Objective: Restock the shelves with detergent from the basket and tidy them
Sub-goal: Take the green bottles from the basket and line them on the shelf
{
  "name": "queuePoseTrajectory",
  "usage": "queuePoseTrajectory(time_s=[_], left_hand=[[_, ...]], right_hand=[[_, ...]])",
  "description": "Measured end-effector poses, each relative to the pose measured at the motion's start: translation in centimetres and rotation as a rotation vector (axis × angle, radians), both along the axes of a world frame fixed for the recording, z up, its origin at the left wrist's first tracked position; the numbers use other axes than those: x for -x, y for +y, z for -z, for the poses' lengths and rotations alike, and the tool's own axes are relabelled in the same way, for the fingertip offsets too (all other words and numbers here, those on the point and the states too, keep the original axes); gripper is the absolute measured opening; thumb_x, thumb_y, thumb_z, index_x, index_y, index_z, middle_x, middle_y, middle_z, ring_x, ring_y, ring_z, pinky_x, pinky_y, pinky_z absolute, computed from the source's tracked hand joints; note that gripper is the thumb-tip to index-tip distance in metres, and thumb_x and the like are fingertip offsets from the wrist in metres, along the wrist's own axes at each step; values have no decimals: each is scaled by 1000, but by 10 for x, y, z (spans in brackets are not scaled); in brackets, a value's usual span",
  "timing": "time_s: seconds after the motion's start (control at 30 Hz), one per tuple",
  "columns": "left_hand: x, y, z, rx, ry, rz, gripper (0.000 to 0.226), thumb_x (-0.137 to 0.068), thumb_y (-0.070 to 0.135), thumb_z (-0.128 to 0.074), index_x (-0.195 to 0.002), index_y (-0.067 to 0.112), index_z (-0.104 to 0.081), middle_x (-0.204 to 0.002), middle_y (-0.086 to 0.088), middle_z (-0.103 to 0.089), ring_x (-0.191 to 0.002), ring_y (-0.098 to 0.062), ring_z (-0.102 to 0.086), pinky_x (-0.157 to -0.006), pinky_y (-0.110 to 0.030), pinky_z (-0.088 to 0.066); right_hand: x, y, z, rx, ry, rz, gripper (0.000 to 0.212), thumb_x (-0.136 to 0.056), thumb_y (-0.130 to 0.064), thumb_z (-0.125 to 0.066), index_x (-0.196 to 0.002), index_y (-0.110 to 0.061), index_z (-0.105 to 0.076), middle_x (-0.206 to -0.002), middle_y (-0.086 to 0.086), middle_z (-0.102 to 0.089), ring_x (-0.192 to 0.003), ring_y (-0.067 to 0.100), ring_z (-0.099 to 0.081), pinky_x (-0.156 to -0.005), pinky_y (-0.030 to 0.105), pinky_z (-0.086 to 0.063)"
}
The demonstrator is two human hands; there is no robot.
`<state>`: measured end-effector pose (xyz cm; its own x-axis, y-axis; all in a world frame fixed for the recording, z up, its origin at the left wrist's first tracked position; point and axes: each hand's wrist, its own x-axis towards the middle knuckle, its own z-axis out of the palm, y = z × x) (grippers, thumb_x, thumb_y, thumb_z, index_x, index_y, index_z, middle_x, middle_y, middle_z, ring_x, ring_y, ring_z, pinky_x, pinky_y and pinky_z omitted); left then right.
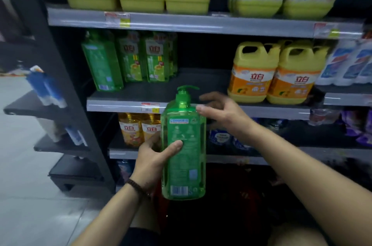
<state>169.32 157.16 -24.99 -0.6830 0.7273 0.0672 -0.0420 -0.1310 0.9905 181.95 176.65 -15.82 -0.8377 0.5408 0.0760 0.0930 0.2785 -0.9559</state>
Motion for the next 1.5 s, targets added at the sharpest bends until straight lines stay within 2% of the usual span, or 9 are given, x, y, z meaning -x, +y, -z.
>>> queuePoseTrajectory(time_s=[0.2,0.33,0.53,0.7,0.83,1.0,1.17,1.37,1.5], left_hand=[[27,-5,-25,-21,-5,-43,72,-62,48,-89,-121,11,-72,-116,-9,-80,-106,-31,-78,-93,-54,-62],[52,-7,-38,22,-20,-28,73,-64,51,-89,-122,12,-73,-116,-11,-80,-107,-33,-77,-98,-57,-60],[108,-5,-59,110,-165,28,56,-84,46,-81,-130,17,-66,-123,-14,-77,-112,-38,-75,-100,-65,-56],[139,6,-62,172,185,-194,32,-97,40,-72,-126,28,-65,-116,2,-76,-91,-4,-77,-72,-21,-60],[178,18,-59,216,430,-267,31,-97,39,-73,-126,39,-61,-117,27,-68,-95,22,-64,-81,-13,-56],[223,41,-59,255,527,-306,63,-89,34,-82,-145,26,-55,-128,14,-69,-115,-10,-68,-98,-35,-56],[249,65,-47,309,576,-321,91,-75,58,-79,-154,31,-42,-147,5,-57,-132,-18,-58,-109,-44,-52],[246,81,-26,326,600,-269,110,-89,35,-79,-169,26,-4,-170,-6,-25,-155,-25,-30,-125,-37,-30],[257,88,-12,357,639,-325,110,-92,25,-77,-168,28,2,-168,-8,-10,-158,-28,-18,-120,-30,-26]], right_hand=[[17,-38,23,29,-95,-208,56,-87,-27,-89,-137,-26,-64,-128,-4,-77,-116,13,-75,-102,45,-61],[49,-51,14,123,-39,-186,41,-91,-19,-83,-129,-24,-70,-118,-5,-80,-106,12,-78,-88,30,-63],[105,-51,-2,171,-109,-131,37,-86,-30,-86,-121,-30,-75,-111,-8,-82,-103,16,-79,-96,51,-62],[162,-38,-15,218,-42,-66,30,-84,-20,-89,-112,-23,-77,-103,-5,-83,-94,16,-81,-89,42,-65],[216,-10,-25,155,-57,8,50,-71,-34,-97,-116,-23,-78,-109,-4,-82,-103,22,-78,-96,50,-63],[280,38,-17,109,-98,33,125,-28,-75,-100,-138,-29,-62,-138,-3,-69,-121,28,-69,-90,60,-62],[306,45,-27,84,25,-45,49,-75,-23,-97,-120,-20,-76,-109,-2,-82,-104,21,-79,-83,45,-65],[338,59,15,30,203,16,71,-71,1,-95,-133,-14,-62,-118,6,-80,-106,23,-78,-92,46,-65],[351,59,22,-124,197,37,73,-75,-7,-96,-137,-15,-58,-122,1,-76,-106,14,-76,-86,25,-62]])
